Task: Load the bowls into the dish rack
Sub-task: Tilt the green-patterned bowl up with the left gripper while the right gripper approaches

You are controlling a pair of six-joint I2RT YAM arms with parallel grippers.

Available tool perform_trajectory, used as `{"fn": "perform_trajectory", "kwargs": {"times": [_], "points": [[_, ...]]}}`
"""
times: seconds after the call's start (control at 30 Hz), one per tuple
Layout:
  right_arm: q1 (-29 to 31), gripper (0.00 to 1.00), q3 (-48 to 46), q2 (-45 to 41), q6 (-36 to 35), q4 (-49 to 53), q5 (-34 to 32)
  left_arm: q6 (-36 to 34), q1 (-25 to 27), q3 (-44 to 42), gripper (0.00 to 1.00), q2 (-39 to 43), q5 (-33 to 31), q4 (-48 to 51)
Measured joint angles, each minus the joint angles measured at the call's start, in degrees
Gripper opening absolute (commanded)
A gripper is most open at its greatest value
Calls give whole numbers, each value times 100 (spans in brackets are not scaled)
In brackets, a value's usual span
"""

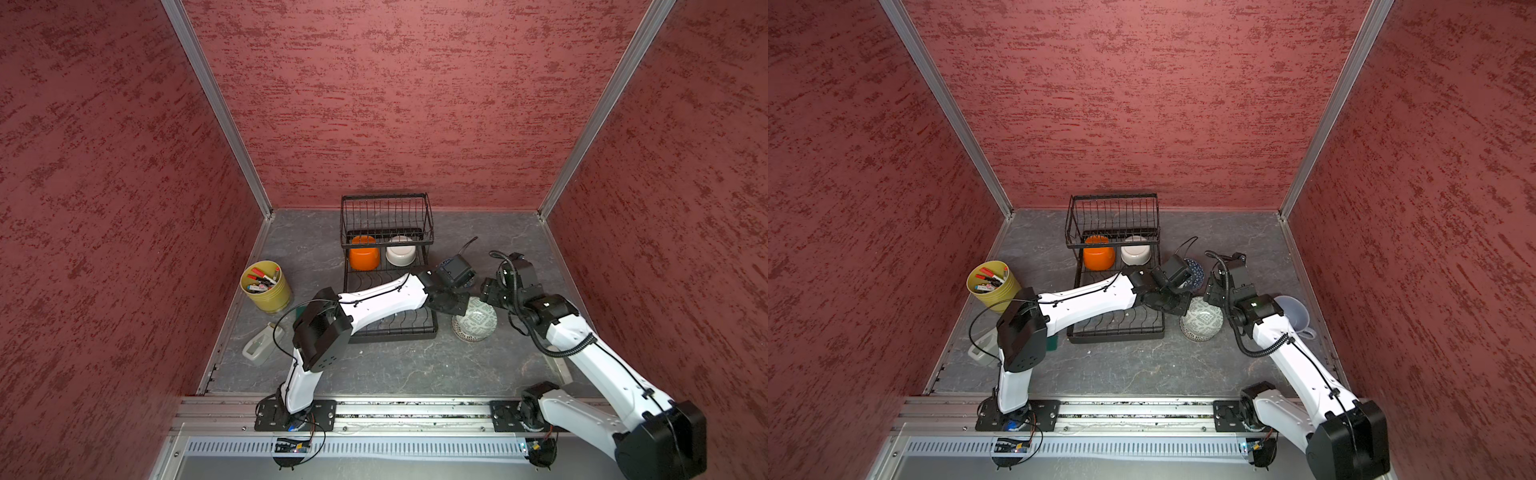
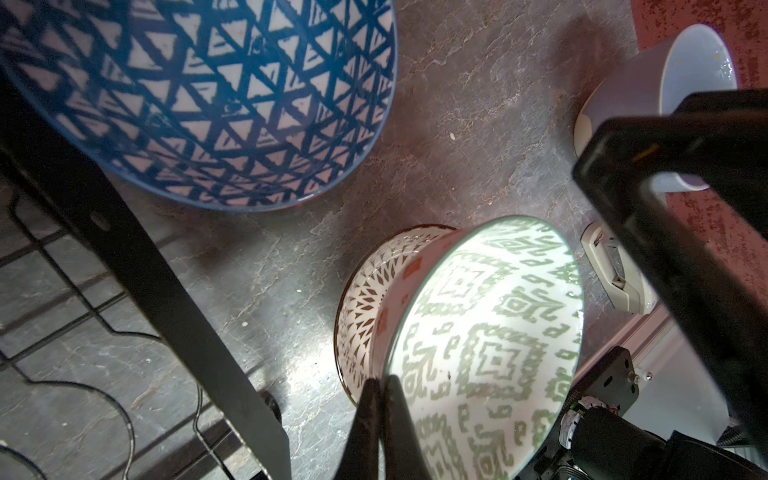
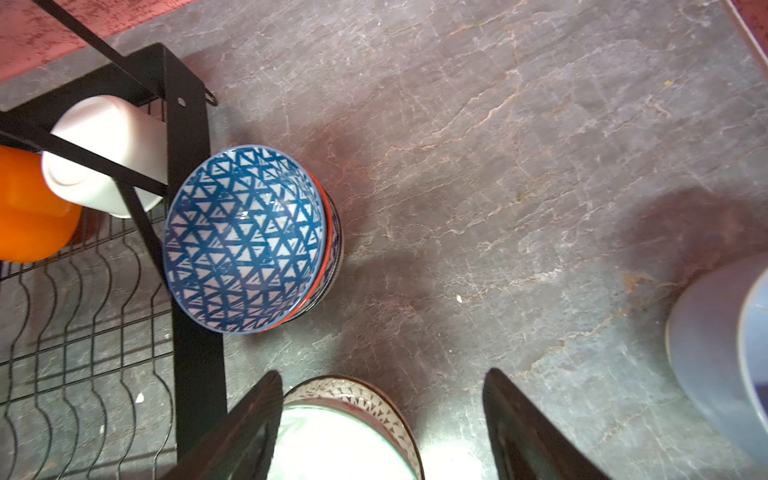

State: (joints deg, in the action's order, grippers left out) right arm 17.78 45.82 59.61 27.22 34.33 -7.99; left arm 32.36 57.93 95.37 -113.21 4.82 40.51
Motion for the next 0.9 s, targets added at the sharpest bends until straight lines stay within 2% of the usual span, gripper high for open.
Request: {"fn": "perform_trajectory", "kwargs": {"times": [0.53,0.77,0.9], "points": [[-306,78,234,-101,-258,22,1128,11,-212,-369,0,450,133,-177],[-313,77,234,-107,-356,343,1209,9,-267,-372,0,450,127,-181],[-315,72,234,-144,-402,507,1213,9,-278,-372,0,450,116,-179]]}}
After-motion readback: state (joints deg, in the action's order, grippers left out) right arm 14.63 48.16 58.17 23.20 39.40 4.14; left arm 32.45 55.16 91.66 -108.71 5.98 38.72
